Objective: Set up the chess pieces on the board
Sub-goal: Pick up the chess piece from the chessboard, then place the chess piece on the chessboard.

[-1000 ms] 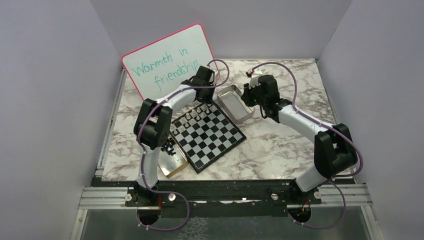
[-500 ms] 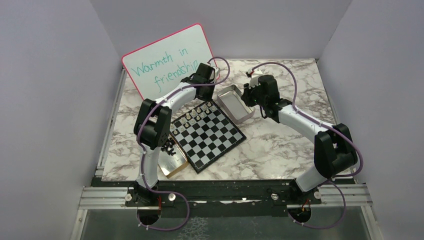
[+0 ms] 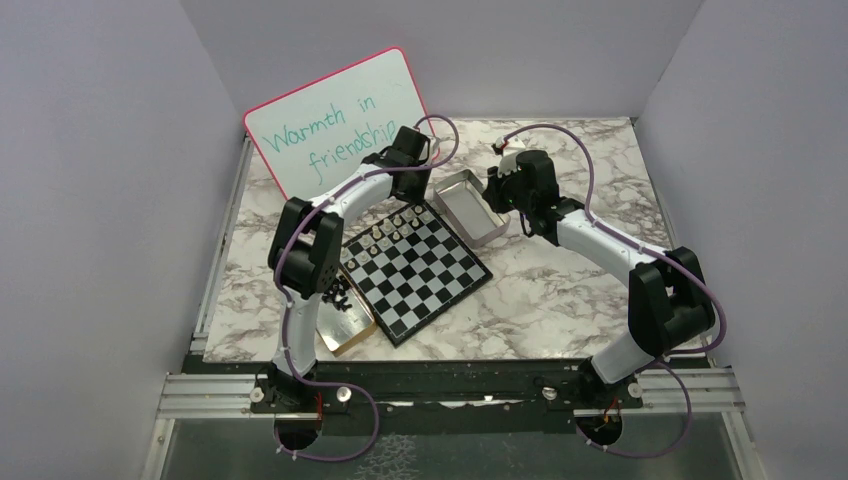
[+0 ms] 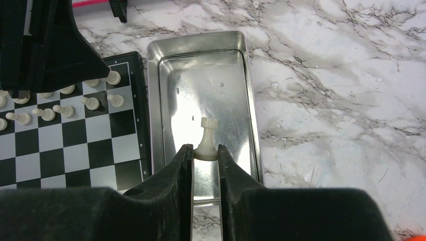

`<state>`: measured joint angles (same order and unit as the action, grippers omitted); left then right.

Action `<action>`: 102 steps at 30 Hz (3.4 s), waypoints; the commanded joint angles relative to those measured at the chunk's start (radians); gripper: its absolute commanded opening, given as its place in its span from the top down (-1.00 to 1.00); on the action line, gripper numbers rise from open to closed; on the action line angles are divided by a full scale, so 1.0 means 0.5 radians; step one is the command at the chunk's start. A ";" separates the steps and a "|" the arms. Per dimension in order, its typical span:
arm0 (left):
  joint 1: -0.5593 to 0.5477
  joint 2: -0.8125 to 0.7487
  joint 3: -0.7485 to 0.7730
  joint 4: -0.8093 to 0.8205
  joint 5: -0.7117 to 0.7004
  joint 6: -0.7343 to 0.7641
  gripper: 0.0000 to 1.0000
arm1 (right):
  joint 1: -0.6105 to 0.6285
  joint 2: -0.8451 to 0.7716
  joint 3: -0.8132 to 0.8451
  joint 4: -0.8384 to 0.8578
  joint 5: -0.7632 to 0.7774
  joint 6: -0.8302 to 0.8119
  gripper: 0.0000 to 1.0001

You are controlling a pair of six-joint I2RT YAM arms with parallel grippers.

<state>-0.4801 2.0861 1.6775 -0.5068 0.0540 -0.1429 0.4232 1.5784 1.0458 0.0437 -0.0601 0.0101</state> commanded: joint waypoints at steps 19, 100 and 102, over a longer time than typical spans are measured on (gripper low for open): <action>-0.028 -0.072 0.090 -0.060 -0.064 0.000 0.90 | -0.011 -0.016 -0.018 0.069 0.050 -0.002 0.92; 0.445 -0.828 -1.143 -0.130 -0.123 -0.134 0.81 | -0.011 -0.075 -0.073 0.124 -0.052 0.004 0.91; 0.445 -0.831 -1.136 -0.153 -0.126 -0.129 0.82 | -0.009 -0.076 -0.071 0.123 -0.055 0.004 0.91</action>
<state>-0.2649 1.6775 1.1259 -0.5697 -0.0151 -0.2092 0.4232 1.5761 1.0214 0.0673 -0.0723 0.0101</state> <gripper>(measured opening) 0.094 0.231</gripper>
